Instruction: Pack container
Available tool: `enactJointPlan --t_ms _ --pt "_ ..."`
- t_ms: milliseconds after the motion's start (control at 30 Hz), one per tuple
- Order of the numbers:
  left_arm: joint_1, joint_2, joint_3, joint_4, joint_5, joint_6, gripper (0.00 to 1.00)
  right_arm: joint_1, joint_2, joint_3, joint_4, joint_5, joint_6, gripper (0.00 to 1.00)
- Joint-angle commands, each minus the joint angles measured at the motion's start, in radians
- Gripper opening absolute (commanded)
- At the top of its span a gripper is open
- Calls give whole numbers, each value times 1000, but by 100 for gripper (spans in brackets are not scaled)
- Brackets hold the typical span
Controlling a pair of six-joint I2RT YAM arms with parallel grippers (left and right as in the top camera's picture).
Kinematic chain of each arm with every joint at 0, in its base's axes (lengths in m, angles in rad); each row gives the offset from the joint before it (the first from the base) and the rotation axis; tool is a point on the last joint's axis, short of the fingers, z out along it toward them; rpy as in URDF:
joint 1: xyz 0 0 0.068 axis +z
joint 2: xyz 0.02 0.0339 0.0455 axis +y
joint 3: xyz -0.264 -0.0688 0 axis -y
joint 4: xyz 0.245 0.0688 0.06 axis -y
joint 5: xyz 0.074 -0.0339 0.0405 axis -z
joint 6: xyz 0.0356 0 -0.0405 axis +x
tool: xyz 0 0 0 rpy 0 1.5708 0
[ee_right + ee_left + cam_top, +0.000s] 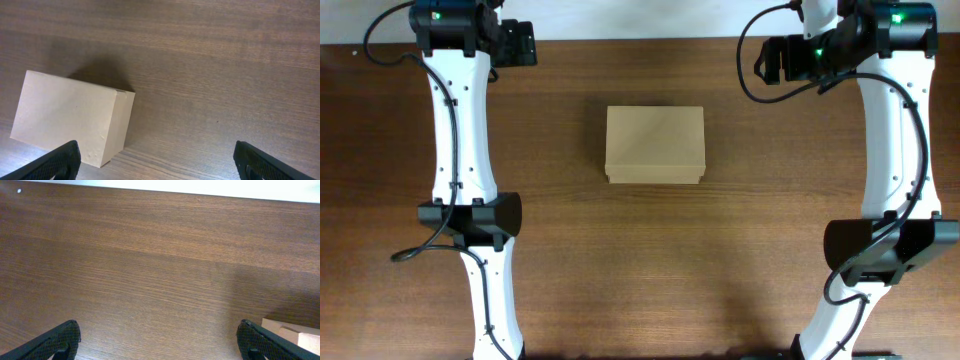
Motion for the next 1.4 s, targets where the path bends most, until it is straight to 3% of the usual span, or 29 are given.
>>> enactJointPlan --t_ms 0,100,233,467,633,933,1167,1367 --pt "8 -24 9 -1 -14 9 100 7 -34 11 -4 13 -7 99" --pt "8 -24 9 -1 -14 9 100 18 -86 -24 45 24 -11 99" --pt "8 -24 9 -1 -14 9 100 37 -216 -185 280 25 -11 99" --pt "8 -24 9 -1 -14 9 100 44 -580 -703 846 32 -11 99" --pt "8 -24 9 -1 -14 9 100 43 -889 -1086 1058 92 -11 99" --pt "8 -24 9 -1 -14 9 100 43 -1505 -1730 1115 132 -10 99" --pt "8 -24 9 -1 -14 9 100 0 -1856 -2014 1115 132 -10 99" --pt "8 -24 9 -1 -14 9 100 -58 -2000 -2131 1115 129 -3 99"
